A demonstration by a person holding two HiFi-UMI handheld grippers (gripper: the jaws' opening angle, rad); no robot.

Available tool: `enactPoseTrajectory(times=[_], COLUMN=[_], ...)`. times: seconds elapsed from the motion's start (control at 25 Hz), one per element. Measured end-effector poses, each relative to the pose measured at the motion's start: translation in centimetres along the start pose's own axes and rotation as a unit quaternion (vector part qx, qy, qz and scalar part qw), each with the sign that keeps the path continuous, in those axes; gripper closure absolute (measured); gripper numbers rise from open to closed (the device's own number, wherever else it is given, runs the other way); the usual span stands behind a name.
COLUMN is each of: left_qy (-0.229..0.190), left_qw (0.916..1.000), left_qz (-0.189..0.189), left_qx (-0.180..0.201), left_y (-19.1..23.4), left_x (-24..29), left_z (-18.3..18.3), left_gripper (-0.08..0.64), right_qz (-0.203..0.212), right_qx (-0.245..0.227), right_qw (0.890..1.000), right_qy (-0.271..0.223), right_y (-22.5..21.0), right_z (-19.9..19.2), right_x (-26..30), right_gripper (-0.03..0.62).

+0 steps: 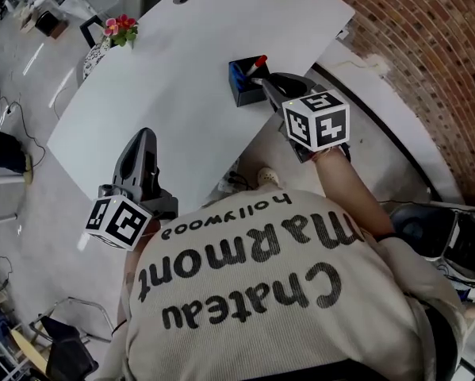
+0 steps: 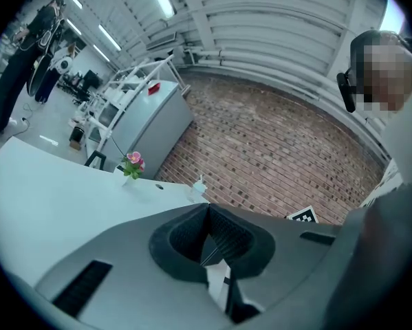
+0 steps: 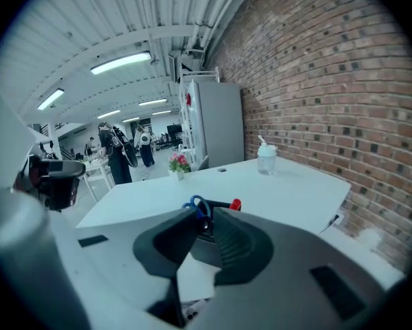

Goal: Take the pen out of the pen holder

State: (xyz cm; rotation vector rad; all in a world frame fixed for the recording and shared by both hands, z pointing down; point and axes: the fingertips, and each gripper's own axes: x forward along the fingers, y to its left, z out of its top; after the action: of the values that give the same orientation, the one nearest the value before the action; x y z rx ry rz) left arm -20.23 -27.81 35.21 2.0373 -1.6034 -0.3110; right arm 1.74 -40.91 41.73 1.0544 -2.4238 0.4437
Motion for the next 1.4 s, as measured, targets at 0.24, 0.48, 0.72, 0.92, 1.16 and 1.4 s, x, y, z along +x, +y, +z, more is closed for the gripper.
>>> enactPoseTrajectory(times=[0.24, 0.48, 0.72, 0.92, 1.16, 1.4], left_qy=[0.017, 0.033, 0.054, 0.055, 0.067, 0.072], left_qw=[0.9995, 0.9976, 0.9939, 0.9922, 0.9907, 0.9913], left_qz=[-0.027, -0.059, -0.095, -0.11, -0.117, -0.11], left_qx=[-0.008, -0.013, -0.018, -0.021, -0.017, 0.001], left_y=[1.4, 1.9, 1.9, 2.0, 0.7, -0.3], left_x=[-0.6, -0.8, -1.3, -1.5, -2.1, -3.1], left_z=[-0.6, -0.8, -1.4, -1.3, -1.9, -2.4], left_gripper=[0.558, 0.558, 0.558, 0.558, 0.558, 0.558], right_qz=[-0.036, -0.072, -0.1, -0.112, -0.108, -0.099], right_qx=[0.029, 0.038, 0.048, 0.052, 0.057, 0.073], right_qw=[0.999, 0.996, 0.992, 0.99, 0.989, 0.988], right_qy=[-0.017, -0.043, -0.064, -0.071, -0.078, -0.098], right_y=[0.3, 1.1, 2.4, 3.4, 4.1, 4.4], right_z=[0.0, 0.7, 1.0, 0.9, 0.6, 0.5], right_x=[-1.2, -2.9, -4.4, -5.3, -6.7, -8.0], right_gripper=[0.52, 0.52, 0.52, 0.52, 0.52, 0.522])
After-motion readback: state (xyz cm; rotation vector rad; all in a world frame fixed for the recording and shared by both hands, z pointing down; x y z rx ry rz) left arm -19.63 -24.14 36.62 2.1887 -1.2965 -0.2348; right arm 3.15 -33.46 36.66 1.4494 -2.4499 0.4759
